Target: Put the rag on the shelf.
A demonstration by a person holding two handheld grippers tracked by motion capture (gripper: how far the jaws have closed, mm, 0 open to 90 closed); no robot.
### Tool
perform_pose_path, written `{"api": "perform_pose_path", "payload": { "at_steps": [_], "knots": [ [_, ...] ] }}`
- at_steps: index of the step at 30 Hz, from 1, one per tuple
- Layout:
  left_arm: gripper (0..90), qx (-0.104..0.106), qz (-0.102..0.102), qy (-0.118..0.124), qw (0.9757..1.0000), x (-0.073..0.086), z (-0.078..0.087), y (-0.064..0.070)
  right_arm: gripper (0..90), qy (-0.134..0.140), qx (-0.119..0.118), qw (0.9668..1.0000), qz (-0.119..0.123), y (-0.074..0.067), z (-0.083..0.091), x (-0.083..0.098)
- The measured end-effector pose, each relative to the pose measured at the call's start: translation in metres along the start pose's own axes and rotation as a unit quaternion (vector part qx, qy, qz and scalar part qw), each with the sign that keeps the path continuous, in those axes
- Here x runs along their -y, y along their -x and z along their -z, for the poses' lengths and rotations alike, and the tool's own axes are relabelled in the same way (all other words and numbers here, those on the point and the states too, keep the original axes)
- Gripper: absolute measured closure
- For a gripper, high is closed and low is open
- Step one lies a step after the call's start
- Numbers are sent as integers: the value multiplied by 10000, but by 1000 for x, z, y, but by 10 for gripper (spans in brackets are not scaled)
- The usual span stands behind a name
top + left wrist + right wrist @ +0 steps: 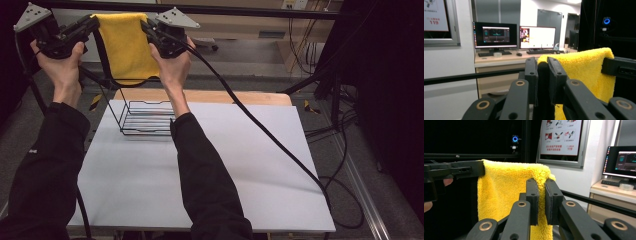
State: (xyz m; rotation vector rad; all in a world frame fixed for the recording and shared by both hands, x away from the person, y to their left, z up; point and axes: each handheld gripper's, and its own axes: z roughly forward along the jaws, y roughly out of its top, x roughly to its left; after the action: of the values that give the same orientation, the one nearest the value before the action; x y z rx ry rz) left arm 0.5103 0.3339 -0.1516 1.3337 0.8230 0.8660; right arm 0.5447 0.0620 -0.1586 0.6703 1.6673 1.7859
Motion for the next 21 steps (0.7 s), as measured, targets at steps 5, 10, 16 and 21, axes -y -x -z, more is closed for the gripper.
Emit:
{"api": "perform_pose_path", "payload": {
  "at_steps": [5, 10, 16, 21],
  "knots": [
    [791, 52, 20, -71, 10000, 14, 8, -2, 831, -159, -79, 9998, 67, -4, 2, 10],
    [791, 119, 11, -71, 9999, 20, 17, -2, 831, -224, -137, 9996, 55, -8, 6, 15],
    [791, 143, -45, -111, 9998, 27, 26, 0, 830, -277, -182, 9994, 58, -14, 10, 20],
    [791, 229, -125, -141, 9996, 31, 33, 4, 830, -301, -186, 9994, 22, -16, 16, 26]
  ]
}}
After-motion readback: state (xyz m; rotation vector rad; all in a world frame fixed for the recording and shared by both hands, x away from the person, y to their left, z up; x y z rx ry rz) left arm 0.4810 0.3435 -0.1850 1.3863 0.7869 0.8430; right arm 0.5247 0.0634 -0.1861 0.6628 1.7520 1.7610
